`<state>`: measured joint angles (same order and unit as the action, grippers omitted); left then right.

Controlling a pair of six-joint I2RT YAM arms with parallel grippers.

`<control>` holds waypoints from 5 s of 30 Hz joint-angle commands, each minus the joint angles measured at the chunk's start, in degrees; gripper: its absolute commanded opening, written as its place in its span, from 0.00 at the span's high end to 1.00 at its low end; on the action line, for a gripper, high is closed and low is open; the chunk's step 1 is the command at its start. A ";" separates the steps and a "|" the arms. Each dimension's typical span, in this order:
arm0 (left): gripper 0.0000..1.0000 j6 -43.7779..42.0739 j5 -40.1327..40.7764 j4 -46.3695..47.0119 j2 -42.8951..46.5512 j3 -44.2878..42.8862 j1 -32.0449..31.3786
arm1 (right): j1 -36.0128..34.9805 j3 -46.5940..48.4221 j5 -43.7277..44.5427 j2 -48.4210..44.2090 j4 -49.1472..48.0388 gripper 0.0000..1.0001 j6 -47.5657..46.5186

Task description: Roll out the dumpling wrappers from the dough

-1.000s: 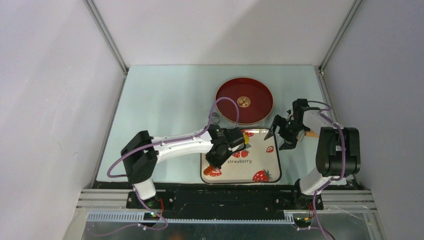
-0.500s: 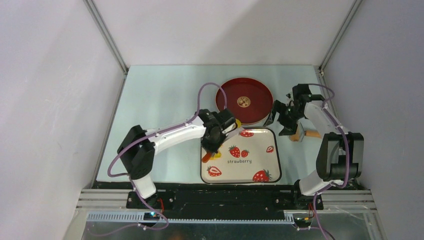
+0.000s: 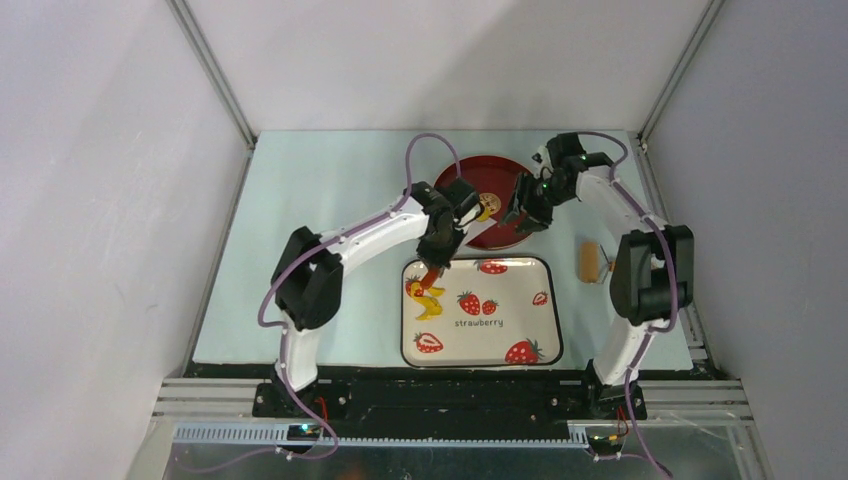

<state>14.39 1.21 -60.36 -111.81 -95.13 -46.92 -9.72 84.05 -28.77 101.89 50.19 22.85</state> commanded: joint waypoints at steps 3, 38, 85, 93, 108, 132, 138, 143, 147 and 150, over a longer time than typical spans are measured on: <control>1.00 -2.51 -0.77 -0.75 -5.20 -9.13 2.99 | -2.36 10.48 -7.36 8.50 -2.38 0.70 2.95; 1.00 -2.79 -3.83 -2.37 -9.22 -15.21 3.96 | -7.28 20.65 2.85 26.38 -6.44 0.91 4.70; 1.00 -1.10 -2.39 -4.11 2.19 -6.94 2.70 | -9.88 28.65 14.39 32.55 0.70 0.90 2.30; 1.00 -0.33 -0.07 -4.88 6.30 -6.77 2.51 | -9.72 28.65 12.81 30.03 1.75 0.89 2.23; 1.00 2.24 3.08 -3.12 16.78 -1.63 8.96 | -1.99 9.56 8.09 2.37 -0.40 0.84 3.32; 1.00 13.43 2.81 20.15 32.74 43.77 24.92 | 13.78 -32.05 9.84 -32.95 -5.72 0.38 -2.59; 0.81 13.98 3.28 23.44 30.61 47.07 24.94 | 14.09 -34.97 9.38 -35.01 -7.04 0.35 -1.68; 0.60 14.12 2.70 24.88 30.88 48.53 24.92 | 14.18 -36.21 8.98 -36.39 -7.61 0.31 -1.70; 0.30 14.74 3.13 25.80 37.68 49.43 24.98 | 14.32 -36.34 8.36 -39.20 -8.68 0.18 -1.61; 0.15 13.81 3.00 26.91 43.93 49.51 25.25 | 14.36 -36.44 8.27 -41.58 -9.83 0.03 -1.65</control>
<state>28.47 3.29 -37.17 -77.01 -45.28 -22.35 4.38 47.48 -20.05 64.36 43.66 21.26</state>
